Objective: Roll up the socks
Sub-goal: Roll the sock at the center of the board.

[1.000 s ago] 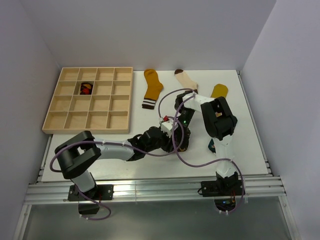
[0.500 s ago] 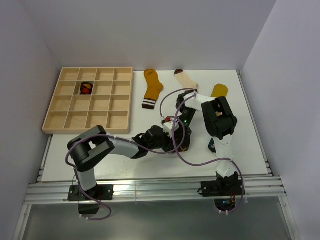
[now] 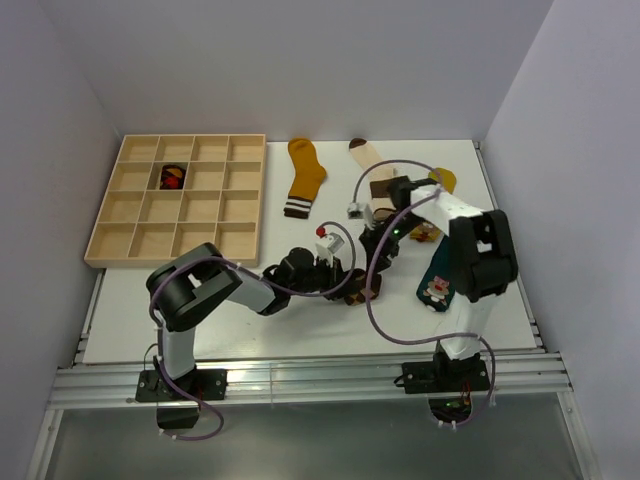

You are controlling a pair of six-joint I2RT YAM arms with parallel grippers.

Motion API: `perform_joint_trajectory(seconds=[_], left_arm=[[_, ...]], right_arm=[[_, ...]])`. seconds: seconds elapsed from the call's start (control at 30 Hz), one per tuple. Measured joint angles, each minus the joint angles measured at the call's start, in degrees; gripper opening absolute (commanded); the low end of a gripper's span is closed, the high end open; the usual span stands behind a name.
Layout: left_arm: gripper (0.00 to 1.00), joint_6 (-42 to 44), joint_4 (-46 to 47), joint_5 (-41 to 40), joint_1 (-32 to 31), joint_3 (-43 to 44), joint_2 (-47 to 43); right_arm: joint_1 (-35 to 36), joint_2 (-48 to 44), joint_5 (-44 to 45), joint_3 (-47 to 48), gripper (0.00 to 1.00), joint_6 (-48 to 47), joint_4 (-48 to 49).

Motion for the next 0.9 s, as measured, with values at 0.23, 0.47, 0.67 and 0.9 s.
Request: perform_joint_trajectory(seconds=[0.23, 0.47, 0.67, 0.9], left_arm=[[0.0, -5.2, -1.3, 5.5, 3.3, 0.7, 0.9], [0.0, -9.5, -10.0, 14.7, 7.6, 6.8, 3.6], [0.0, -12.6, -18.9, 22.7, 11.4, 12.4, 6.5], [0.0, -13.3, -27.0, 28.6, 13.2, 17.8, 9.5]], right_arm=[[-9.3, -18.0, 0.1, -12.7, 0.67, 0.5, 12.7], [-8.1, -43.4, 3.4, -33.5, 0.79, -3.5, 26.9], [1.6, -53.1, 9.8, -44.7, 0.8, -5.4, 36.8], [11.9, -51.4, 15.4, -47.8, 0.82, -5.9, 44.1]])
